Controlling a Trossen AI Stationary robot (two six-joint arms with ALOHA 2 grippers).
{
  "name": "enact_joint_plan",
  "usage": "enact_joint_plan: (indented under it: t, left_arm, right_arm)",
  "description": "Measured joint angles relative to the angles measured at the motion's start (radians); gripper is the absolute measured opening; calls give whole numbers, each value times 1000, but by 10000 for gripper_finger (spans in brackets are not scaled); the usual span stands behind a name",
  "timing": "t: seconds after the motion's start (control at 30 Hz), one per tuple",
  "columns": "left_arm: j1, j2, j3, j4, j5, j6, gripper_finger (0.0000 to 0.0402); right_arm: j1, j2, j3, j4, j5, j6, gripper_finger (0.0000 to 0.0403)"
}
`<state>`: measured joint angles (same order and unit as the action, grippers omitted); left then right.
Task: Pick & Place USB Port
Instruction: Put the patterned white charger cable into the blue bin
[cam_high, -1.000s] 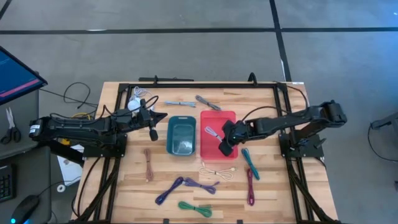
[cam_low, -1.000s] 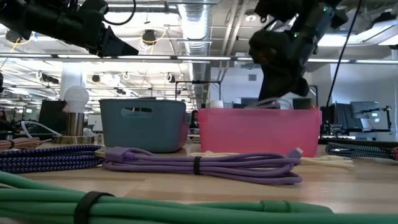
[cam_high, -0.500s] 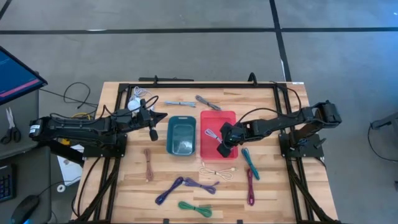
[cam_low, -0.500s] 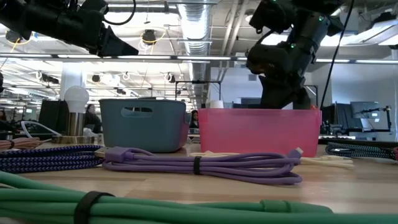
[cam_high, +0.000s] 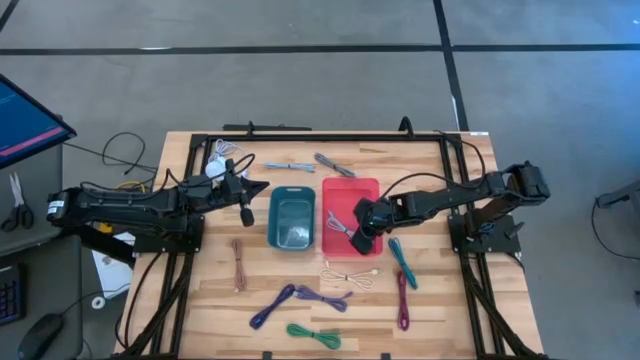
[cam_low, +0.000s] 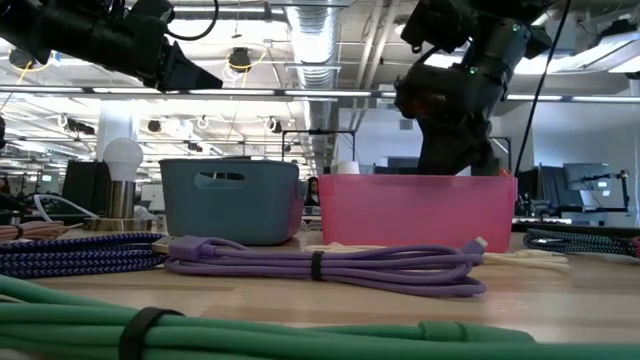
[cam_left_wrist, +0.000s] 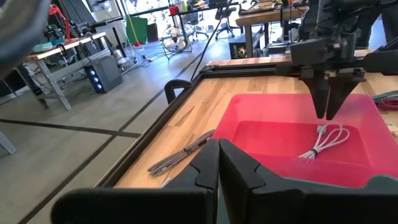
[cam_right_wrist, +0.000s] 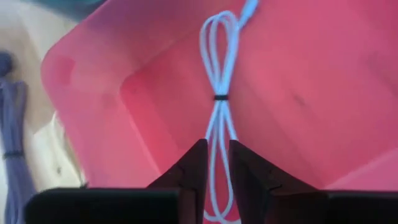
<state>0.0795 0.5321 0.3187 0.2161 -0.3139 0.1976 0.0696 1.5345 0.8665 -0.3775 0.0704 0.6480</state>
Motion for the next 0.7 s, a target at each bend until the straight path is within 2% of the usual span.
enact_joint_plan:
  t: [0.2, 0.4, 0.57, 0.7]
  left_arm:
    - [0, 0, 0, 0, 0, 0, 11]
    - [0, 0, 0, 0, 0, 0, 11]
    - [0, 0, 0, -2, 0, 0, 11]
    - [0, 0, 0, -5, 0, 0, 11]
  right_arm:
    - [0, 0, 16, 22, -52, -69, 59]
    - [-1, 0, 129, -39, -54, -211, 59]
    - [-20, 0, 250, -136, 39, -349, 59]
    - [-78, 0, 295, -144, 115, -451, 59]
